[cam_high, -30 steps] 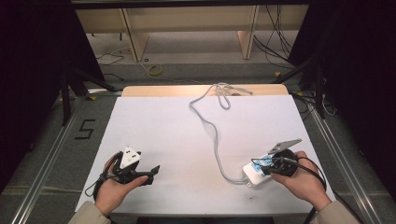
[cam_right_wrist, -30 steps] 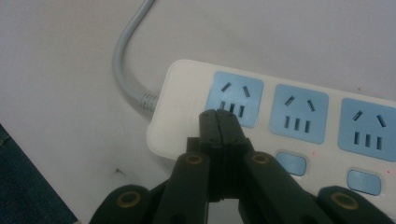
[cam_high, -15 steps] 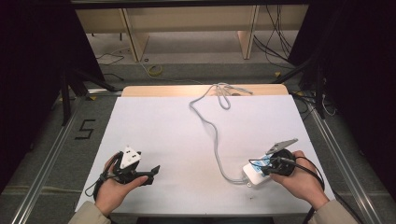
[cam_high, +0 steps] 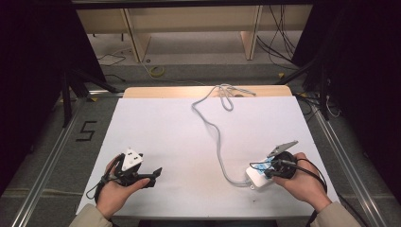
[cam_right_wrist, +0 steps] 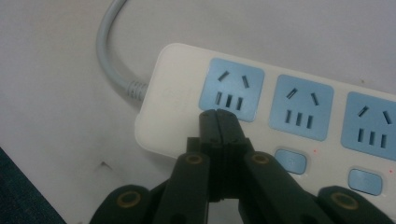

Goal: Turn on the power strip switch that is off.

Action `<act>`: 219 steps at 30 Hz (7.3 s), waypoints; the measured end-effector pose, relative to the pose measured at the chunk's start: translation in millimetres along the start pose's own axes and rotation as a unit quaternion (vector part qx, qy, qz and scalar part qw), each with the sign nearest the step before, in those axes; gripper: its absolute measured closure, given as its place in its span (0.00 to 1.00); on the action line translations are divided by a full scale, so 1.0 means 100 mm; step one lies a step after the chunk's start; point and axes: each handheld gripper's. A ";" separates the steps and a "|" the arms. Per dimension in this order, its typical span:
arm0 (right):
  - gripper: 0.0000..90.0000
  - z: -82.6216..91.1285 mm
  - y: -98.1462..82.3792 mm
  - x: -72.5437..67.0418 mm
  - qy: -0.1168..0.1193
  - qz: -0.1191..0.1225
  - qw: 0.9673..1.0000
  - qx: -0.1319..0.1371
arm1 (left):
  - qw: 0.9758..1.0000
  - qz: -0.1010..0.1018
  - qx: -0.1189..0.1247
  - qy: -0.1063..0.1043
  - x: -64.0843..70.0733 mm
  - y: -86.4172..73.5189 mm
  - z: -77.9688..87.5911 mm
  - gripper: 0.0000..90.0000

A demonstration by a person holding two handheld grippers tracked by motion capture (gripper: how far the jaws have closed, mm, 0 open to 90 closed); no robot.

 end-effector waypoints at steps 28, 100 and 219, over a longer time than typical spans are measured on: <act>1.00 -0.03 0.03 -0.03 -0.011 0.008 1.000 -0.012 | 1.000 0.000 0.000 0.000 0.00 0.00 0.00 0.17; 1.00 -0.07 0.04 -0.04 -0.017 0.001 1.000 -0.022 | 1.000 -0.004 0.000 -0.001 0.01 0.01 -0.01 0.17; 1.00 0.07 0.01 0.03 -0.015 -0.029 0.994 0.106 | 1.000 -0.005 0.003 0.001 0.01 0.02 -0.01 0.17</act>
Point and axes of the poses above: each handheld gripper's, and its own axes: z roughly backward along the jaws, y roughly out of its top, x roughly to its right, and after that the axes turned 14 degrees about -z, right-handed
